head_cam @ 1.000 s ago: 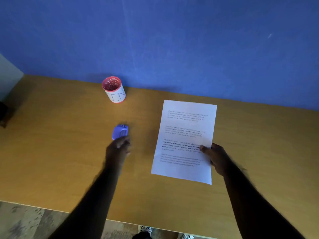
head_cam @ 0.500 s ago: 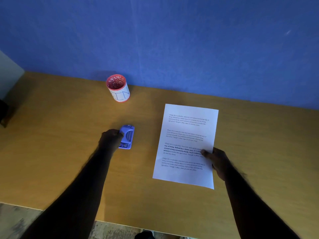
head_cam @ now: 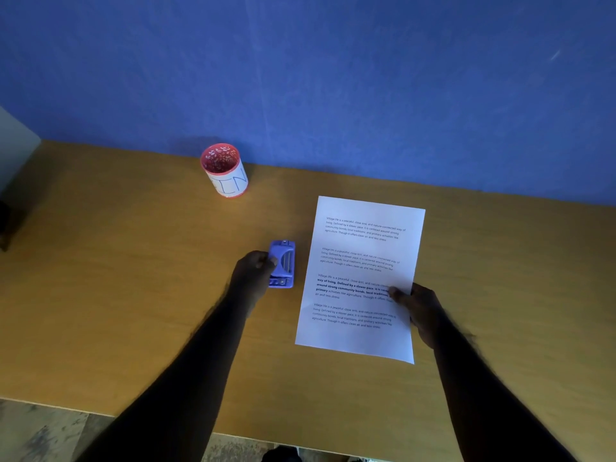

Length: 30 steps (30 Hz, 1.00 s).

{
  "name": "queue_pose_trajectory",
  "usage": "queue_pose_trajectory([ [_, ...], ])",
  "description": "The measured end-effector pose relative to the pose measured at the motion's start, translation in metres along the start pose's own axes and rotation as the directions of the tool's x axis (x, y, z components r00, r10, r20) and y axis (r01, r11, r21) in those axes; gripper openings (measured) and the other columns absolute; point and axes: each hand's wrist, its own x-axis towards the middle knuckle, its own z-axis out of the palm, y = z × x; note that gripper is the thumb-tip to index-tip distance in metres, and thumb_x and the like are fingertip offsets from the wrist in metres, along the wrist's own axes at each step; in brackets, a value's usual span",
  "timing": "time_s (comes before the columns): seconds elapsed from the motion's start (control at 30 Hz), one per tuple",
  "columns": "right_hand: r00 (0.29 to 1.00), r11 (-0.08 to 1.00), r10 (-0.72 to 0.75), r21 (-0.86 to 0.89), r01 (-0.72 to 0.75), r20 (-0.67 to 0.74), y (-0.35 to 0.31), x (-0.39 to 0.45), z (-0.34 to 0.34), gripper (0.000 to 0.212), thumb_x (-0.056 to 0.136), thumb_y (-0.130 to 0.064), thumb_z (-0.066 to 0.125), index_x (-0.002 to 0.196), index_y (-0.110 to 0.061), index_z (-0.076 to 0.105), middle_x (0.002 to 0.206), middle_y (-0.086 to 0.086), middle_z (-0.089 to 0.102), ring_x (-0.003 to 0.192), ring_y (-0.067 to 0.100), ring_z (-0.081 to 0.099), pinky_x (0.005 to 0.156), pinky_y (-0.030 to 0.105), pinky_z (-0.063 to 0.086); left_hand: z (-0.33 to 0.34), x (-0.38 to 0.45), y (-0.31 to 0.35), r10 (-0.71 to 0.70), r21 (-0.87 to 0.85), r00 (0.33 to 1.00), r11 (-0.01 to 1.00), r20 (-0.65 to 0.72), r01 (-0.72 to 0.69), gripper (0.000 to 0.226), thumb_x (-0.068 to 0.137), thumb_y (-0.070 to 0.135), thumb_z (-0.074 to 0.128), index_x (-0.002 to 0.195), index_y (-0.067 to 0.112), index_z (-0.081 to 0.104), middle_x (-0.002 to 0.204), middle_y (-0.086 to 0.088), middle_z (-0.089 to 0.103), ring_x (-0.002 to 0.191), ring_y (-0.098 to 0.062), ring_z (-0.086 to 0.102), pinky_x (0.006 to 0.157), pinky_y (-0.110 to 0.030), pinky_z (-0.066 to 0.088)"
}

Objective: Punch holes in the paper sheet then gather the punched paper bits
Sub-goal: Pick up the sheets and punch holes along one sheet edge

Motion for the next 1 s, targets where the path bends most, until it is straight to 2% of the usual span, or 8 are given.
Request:
queue_pose_trajectory([
  [0.2, 1.0, 1.0, -0.011, -0.001, 0.011, 0.013, 0.003, 0.0, -0.001, 0.027, 0.09, -0.007, 0.068, 0.115, 0.003, 0.066, 0.115, 0.023, 0.071, 0.107, 0.043, 0.067, 0.095, 0.057, 0.053, 0.017, -0.013, 0.007, 0.04, 0.031, 0.999, 0.999, 0.035, -0.041, 0.026, 0.096, 0.023, 0.059, 0.11, 0.002, 0.065, 0.101, -0.019, 0.071, 0.09, -0.035, 0.067, 0.08, -0.049, 0.055],
  [0.4, 1.0, 1.0, -0.012, -0.002, 0.012, -0.004, 0.005, 0.003, -0.001, 0.024, 0.089, -0.007, 0.07, 0.111, 0.002, 0.068, 0.112, 0.023, 0.072, 0.093, 0.033, 0.068, 0.089, 0.051, 0.054, 0.024, -0.014, 0.011, 0.047, 0.076, 0.998, 0.996, 0.037, -0.05, 0.025, 0.096, 0.023, 0.06, 0.108, 0.003, 0.066, 0.1, -0.015, 0.071, 0.091, -0.033, 0.067, 0.08, -0.047, 0.054],
  [0.57, 1.0, 1.0, -0.011, 0.01, 0.011, -0.011, 0.007, 0.005, -0.001, 0.021, 0.088, -0.007, 0.071, 0.107, 0.0, 0.07, 0.11, 0.021, 0.073, 0.09, 0.031, 0.069, 0.087, 0.048, 0.056, 0.03, -0.015, 0.009, 0.046, 0.088, 0.998, 0.995, 0.038, -0.049, 0.022, 0.095, 0.026, 0.06, 0.105, 0.008, 0.067, 0.096, -0.007, 0.07, 0.085, -0.024, 0.064, 0.072, -0.035, 0.048],
  [0.67, 1.0, 1.0, -0.015, 0.01, 0.015, -0.01, 0.008, 0.005, -0.002, 0.021, 0.088, -0.008, 0.07, 0.108, 0.0, 0.07, 0.109, 0.02, 0.073, 0.09, 0.031, 0.069, 0.087, 0.048, 0.056, 0.03, -0.014, 0.01, 0.039, 0.087, 0.999, 0.995, 0.036, -0.042, 0.021, 0.094, 0.026, 0.061, 0.105, 0.009, 0.067, 0.098, -0.009, 0.071, 0.088, -0.027, 0.067, 0.076, -0.04, 0.052],
  [0.77, 1.0, 1.0, -0.025, 0.005, 0.025, -0.017, 0.009, 0.004, -0.001, 0.021, 0.089, -0.008, 0.07, 0.108, 0.001, 0.07, 0.109, 0.02, 0.073, 0.089, 0.031, 0.069, 0.086, 0.047, 0.056, 0.027, -0.012, 0.01, 0.014, 0.045, 0.999, 0.999, 0.049, -0.016, 0.02, 0.094, 0.025, 0.062, 0.103, 0.008, 0.067, 0.099, -0.014, 0.072, 0.094, -0.035, 0.069, 0.085, -0.053, 0.057],
  [0.83, 0.999, 1.0, -0.026, 0.009, 0.026, -0.029, 0.009, 0.003, 0.0, 0.022, 0.088, -0.008, 0.071, 0.108, 0.001, 0.07, 0.108, 0.02, 0.073, 0.089, 0.03, 0.068, 0.085, 0.045, 0.056, 0.025, -0.01, 0.01, 0.003, 0.027, 0.999, 1.0, 0.045, -0.004, 0.018, 0.094, 0.025, 0.062, 0.102, 0.009, 0.066, 0.098, -0.015, 0.072, 0.093, -0.035, 0.07, 0.085, -0.057, 0.057],
  [0.9, 0.999, 1.0, -0.026, 0.009, 0.026, -0.037, 0.009, 0.003, 0.0, 0.022, 0.088, -0.008, 0.071, 0.108, 0.001, 0.07, 0.108, 0.021, 0.073, 0.089, 0.03, 0.068, 0.086, 0.046, 0.055, 0.026, -0.01, 0.01, 0.006, 0.028, 0.999, 1.0, 0.041, -0.007, 0.019, 0.094, 0.025, 0.062, 0.102, 0.009, 0.066, 0.097, -0.013, 0.072, 0.091, -0.033, 0.07, 0.084, -0.056, 0.058],
  [1.0, 0.999, 0.999, -0.032, 0.012, 0.032, -0.031, 0.009, 0.003, 0.001, 0.021, 0.088, -0.007, 0.07, 0.107, 0.002, 0.07, 0.108, 0.021, 0.073, 0.088, 0.03, 0.068, 0.084, 0.044, 0.056, 0.029, -0.012, 0.013, 0.037, 0.087, 0.998, 0.995, 0.053, -0.042, 0.018, 0.093, 0.027, 0.063, 0.098, 0.011, 0.068, 0.093, -0.008, 0.072, 0.089, -0.031, 0.069, 0.077, -0.044, 0.055],
])
